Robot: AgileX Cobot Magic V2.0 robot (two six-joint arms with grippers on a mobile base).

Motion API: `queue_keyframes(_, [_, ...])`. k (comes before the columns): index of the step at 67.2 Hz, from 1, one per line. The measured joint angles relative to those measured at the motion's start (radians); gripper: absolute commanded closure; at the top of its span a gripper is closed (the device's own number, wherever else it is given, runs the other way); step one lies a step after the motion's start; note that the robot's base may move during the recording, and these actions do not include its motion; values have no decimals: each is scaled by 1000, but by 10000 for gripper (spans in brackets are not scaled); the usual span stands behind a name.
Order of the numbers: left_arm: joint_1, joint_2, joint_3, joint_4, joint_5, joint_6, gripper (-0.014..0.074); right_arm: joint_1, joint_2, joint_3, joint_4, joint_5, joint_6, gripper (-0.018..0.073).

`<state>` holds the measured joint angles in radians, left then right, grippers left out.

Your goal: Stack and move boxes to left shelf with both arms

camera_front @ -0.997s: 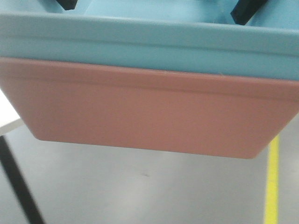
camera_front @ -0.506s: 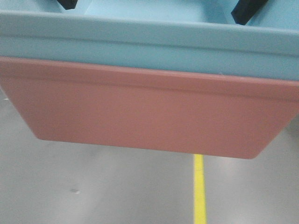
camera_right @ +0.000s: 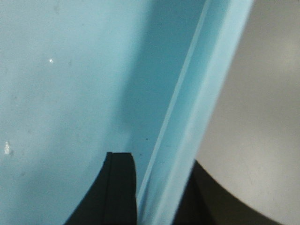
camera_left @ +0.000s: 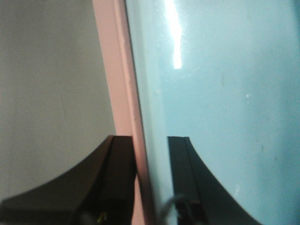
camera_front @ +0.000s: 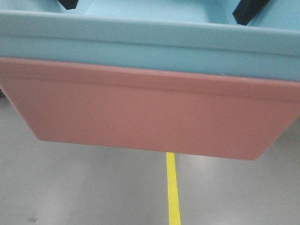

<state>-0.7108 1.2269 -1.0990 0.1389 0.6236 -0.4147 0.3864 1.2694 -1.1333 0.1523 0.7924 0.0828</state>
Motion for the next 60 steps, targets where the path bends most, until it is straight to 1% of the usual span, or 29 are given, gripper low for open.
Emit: queue_keyframes(60, [0, 0, 0, 0, 0, 0, 601, 0, 0, 0, 0, 0, 2, 505])
